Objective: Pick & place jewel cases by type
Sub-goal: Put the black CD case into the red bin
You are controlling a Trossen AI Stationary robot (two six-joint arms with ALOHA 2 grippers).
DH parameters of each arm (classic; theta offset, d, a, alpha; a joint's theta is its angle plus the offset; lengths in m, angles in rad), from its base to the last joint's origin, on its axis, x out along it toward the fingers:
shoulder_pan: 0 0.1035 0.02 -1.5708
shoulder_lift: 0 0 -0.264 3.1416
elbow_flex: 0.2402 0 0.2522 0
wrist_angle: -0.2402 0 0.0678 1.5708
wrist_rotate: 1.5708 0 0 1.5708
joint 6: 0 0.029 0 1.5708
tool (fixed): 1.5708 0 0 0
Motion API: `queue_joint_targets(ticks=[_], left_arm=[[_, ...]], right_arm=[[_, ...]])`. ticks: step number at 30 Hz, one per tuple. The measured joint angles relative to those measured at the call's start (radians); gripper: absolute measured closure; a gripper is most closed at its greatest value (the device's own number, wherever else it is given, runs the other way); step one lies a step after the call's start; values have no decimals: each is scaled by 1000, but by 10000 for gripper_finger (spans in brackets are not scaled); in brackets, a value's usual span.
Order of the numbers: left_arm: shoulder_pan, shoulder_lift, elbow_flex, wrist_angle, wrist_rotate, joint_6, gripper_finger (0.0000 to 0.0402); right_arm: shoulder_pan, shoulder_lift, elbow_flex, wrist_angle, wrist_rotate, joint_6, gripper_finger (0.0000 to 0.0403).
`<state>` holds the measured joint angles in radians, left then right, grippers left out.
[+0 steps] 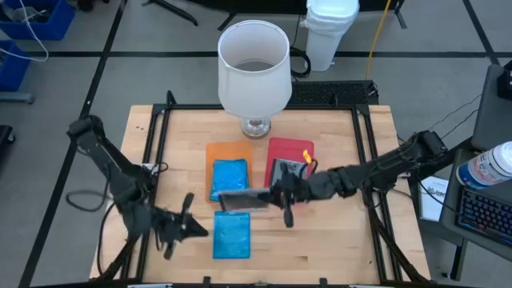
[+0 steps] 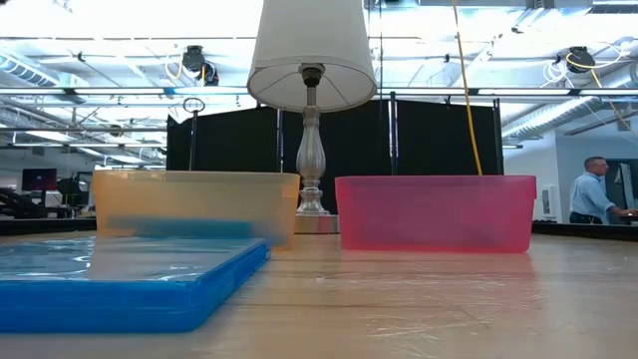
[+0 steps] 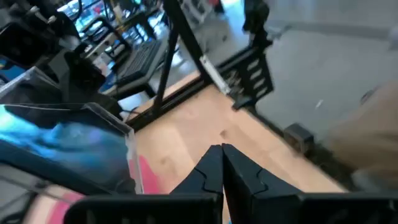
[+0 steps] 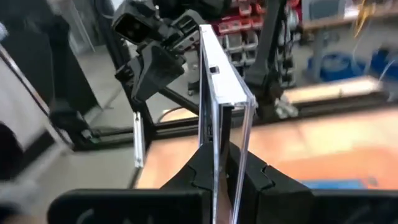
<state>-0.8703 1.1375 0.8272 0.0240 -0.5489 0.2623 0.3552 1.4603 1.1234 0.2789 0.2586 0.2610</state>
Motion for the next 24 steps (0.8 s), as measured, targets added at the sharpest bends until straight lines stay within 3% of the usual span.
queue_joint_targets(ticks=[5, 9, 13, 18, 24], left_arm=[[18, -143, -182, 116, 38, -30, 398], [18, -192, -306, 203, -9, -34, 391], [18, -204, -404, 312, -45, -13, 390], [18, -203, -463, 375, -88, 27, 395], [18, -203, -470, 400, -107, 73, 376]], right_arm=[[-84, -104, -116, 0, -108, 204, 382], [-127, -226, -233, 6, -110, 299, 383], [-177, -352, -380, -13, -107, 505, 385], [-241, -490, -511, -119, -103, 712, 385], [-317, -531, -543, -265, -102, 828, 385]])
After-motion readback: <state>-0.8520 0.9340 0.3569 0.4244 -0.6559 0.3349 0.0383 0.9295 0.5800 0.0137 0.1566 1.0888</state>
